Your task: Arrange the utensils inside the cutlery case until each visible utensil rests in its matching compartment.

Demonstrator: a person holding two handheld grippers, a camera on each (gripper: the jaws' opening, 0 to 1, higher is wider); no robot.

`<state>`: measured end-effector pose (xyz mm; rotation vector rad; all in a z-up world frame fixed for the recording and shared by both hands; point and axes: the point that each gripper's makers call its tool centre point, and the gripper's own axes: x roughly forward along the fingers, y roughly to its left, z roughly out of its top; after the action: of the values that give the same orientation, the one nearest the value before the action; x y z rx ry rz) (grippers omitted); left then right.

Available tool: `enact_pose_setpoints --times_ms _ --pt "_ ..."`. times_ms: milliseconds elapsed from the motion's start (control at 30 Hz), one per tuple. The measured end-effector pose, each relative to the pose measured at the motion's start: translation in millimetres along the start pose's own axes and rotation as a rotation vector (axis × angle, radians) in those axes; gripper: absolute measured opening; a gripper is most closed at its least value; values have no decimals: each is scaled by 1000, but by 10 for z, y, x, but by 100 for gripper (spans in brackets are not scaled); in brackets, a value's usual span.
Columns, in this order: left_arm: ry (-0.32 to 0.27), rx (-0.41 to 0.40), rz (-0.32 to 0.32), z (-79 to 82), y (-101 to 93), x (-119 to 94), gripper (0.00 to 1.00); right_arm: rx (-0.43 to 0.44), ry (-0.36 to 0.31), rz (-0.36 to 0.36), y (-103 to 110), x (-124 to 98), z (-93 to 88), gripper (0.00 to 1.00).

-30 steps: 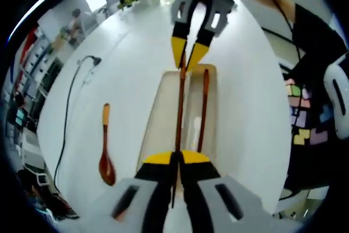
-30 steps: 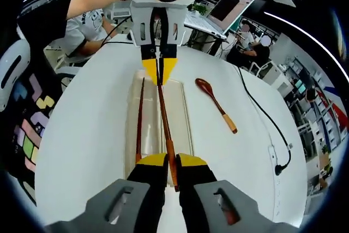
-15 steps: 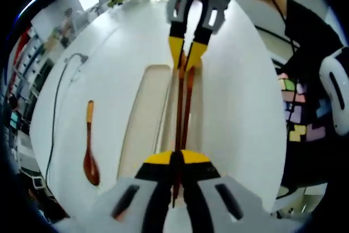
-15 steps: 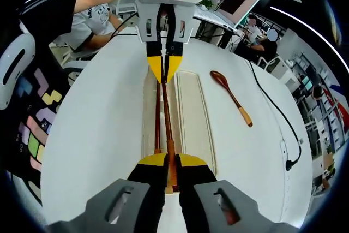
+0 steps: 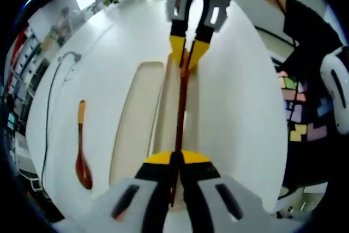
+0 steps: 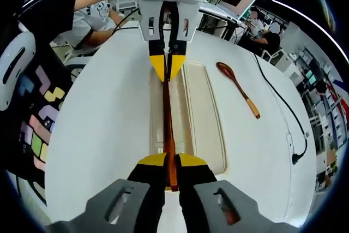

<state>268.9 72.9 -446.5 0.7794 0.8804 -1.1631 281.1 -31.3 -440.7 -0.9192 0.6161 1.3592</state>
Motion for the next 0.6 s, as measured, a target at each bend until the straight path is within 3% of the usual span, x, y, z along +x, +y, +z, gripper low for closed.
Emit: enact_pose_setpoints --times_ms 600 --pt "-16 -41 5 -35 50 37 4 27 13 27 8 75 -23 5"
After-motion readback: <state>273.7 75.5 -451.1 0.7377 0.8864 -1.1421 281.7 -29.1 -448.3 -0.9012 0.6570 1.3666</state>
